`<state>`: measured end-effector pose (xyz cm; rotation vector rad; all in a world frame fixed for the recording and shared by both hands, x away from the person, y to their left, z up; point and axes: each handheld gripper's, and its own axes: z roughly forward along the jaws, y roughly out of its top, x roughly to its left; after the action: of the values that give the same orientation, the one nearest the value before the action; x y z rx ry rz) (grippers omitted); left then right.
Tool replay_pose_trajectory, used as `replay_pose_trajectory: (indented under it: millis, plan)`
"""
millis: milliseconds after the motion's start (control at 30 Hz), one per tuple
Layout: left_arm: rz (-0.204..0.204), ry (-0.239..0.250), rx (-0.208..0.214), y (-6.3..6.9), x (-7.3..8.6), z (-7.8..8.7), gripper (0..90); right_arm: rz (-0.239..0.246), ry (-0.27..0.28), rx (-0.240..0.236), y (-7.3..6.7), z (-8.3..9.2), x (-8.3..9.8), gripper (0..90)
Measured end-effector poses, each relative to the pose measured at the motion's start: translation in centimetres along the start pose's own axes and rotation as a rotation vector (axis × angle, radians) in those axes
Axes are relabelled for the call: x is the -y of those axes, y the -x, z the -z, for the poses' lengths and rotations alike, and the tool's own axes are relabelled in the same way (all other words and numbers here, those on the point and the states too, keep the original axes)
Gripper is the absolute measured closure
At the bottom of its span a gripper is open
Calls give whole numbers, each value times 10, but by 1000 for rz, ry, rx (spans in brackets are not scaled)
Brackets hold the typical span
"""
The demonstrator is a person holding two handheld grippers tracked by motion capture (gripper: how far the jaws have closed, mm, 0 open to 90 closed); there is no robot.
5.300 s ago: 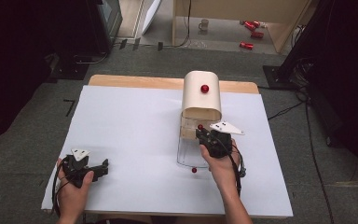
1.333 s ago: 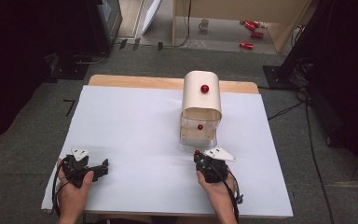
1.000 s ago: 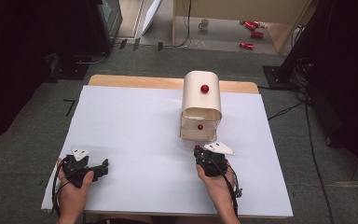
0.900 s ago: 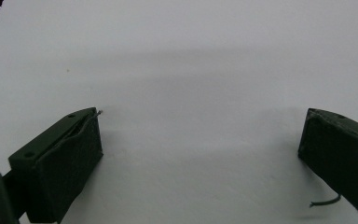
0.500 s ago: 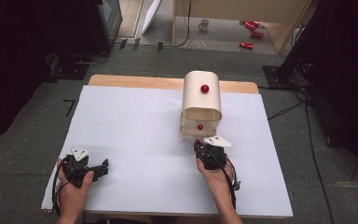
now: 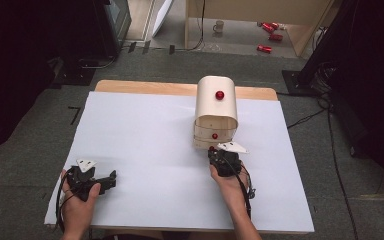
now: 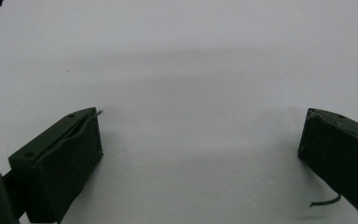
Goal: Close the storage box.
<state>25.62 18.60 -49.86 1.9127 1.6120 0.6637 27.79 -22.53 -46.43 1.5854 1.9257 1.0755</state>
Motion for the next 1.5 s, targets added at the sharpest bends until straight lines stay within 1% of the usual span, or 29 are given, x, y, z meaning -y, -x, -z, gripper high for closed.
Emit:
replay_pose_trajectory:
  millis: [433,500,567,633,733,800,867,900,933,1000,1067,1100,1200,1267,1300,1333,1367,1400,1433,1467,1500]
  plan:
    - [0,0,0,0,0,0,0,-2,-6,-2,2,-7,3,776]
    - [0,0,0,0,0,0,0,-8,-3,-8,3,-8,4,747]
    - [0,0,0,0,0,0,0,-12,5,-12,5,-6,6,688]
    - [0,0,0,0,0,0,0,-12,22,-1,7,-3,8,638]
    - [0,0,0,0,0,0,0,-17,37,4,12,3,10,548]
    - [0,0,0,0,0,0,0,-23,41,-1,17,7,11,462]
    - [0,0,0,0,0,0,0,-23,26,-9,21,10,13,344]
    - [0,0,0,0,0,0,0,-15,13,-6,23,12,13,264]
    - [0,0,-1,0,0,0,0,-8,-1,0,24,13,14,204]
    - [0,0,0,0,0,0,0,9,-7,6,28,17,17,139]
    - [0,0,0,0,0,0,0,9,-8,9,31,19,19,126]
    - [0,0,0,0,0,0,0,12,-9,25,36,25,23,64]
    - [0,0,0,0,0,0,0,12,-13,35,43,30,28,29]
    - [0,0,0,0,0,0,0,10,-12,41,48,34,32,29]
    - [0,0,0,0,0,0,0,10,-12,41,48,34,32,29]
    - [0,0,0,0,0,0,0,7,-15,52,53,38,35,29]
    - [0,0,0,0,0,0,0,7,-15,52,53,38,35,29]
    - [0,0,-1,0,0,0,0,2,-19,60,59,41,39,29]
    - [0,0,-1,0,0,0,0,2,-19,60,59,41,39,29]
    - [0,0,-1,0,0,0,0,-9,-22,72,66,45,43,29]
    - [0,0,-1,0,0,0,0,-9,-22,72,66,45,43,29]
